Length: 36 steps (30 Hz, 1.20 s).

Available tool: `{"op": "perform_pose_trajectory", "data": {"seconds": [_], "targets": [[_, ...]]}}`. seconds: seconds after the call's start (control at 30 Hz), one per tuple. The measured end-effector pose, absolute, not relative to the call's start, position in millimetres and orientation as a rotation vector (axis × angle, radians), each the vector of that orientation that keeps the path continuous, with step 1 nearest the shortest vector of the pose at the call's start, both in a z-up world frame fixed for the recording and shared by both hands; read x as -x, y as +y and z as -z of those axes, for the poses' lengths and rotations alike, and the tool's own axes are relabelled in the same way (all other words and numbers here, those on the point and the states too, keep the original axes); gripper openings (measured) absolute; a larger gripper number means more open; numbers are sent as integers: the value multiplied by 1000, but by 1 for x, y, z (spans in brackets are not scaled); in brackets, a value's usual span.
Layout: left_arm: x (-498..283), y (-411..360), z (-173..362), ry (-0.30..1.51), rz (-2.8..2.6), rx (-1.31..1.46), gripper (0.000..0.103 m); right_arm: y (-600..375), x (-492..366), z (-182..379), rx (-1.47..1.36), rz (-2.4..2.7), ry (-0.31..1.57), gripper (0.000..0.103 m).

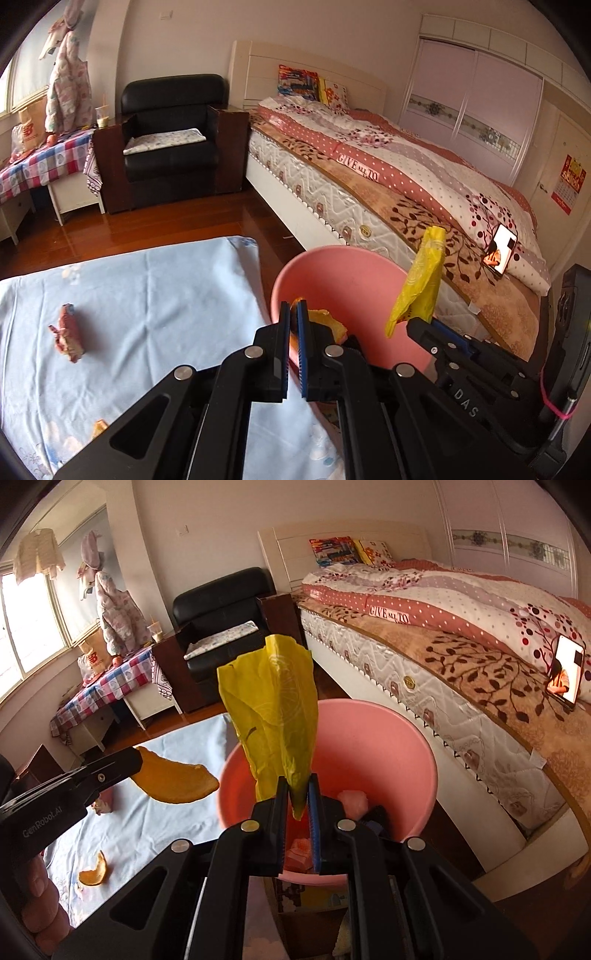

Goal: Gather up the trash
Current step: 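Open the left tool over the pink bucket while the right tool keeps holding the yellow bag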

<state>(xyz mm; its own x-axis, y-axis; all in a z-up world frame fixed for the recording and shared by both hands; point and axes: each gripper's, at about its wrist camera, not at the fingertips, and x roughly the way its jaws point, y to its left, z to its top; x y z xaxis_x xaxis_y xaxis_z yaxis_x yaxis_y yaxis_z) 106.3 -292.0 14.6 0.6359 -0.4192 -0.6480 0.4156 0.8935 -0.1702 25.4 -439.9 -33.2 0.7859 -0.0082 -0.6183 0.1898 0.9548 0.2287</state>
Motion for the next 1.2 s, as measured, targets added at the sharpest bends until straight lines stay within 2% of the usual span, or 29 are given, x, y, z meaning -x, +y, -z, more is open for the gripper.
{"op": "perform_pose_trajectory", "data": {"seconds": [0.53,1.03,1.13,1.2], "targets": [[-131,-354,38,849,498,-67,4,-474,-44,70,-319,158,734,11],[-137,-356,51,881,486,-69,5,-480,-49,79,-327,173,747,11],[-136,-356,52,874,489,-69,7,-480,-49,79,-325,176,746,11],[-135,-355,51,867,488,-67,15,-481,-49,79,-325,178,745,11]]}}
